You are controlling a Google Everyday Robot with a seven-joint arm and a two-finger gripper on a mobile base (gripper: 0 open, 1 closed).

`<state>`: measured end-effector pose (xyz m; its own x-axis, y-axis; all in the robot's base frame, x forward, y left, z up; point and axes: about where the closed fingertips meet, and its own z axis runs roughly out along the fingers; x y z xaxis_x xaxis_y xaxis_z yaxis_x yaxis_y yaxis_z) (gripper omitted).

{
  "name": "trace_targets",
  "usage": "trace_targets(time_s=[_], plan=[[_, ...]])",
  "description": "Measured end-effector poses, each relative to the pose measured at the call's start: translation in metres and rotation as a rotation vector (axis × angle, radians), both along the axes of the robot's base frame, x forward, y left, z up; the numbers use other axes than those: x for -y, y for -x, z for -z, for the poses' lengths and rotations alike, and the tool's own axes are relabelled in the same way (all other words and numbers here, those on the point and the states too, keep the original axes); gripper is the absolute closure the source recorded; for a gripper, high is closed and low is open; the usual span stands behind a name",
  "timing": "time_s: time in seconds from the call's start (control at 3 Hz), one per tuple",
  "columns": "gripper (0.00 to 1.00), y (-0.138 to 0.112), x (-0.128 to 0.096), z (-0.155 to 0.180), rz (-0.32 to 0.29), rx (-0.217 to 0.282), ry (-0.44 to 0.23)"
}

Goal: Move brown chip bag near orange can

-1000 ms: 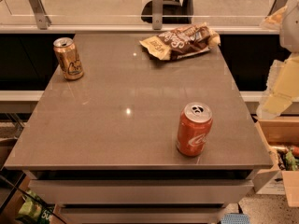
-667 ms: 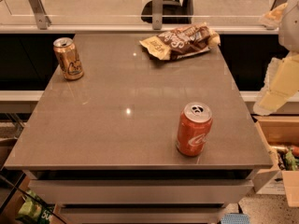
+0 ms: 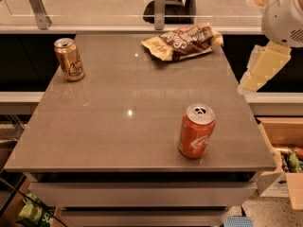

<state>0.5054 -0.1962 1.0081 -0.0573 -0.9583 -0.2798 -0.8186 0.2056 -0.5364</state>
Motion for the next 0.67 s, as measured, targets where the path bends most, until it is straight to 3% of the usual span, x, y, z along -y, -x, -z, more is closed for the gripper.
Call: trace_targets(time_s=[0.67], plan=[[0.0, 0.0007, 0.0014, -0.0035, 0.027, -0.016, 0.038]])
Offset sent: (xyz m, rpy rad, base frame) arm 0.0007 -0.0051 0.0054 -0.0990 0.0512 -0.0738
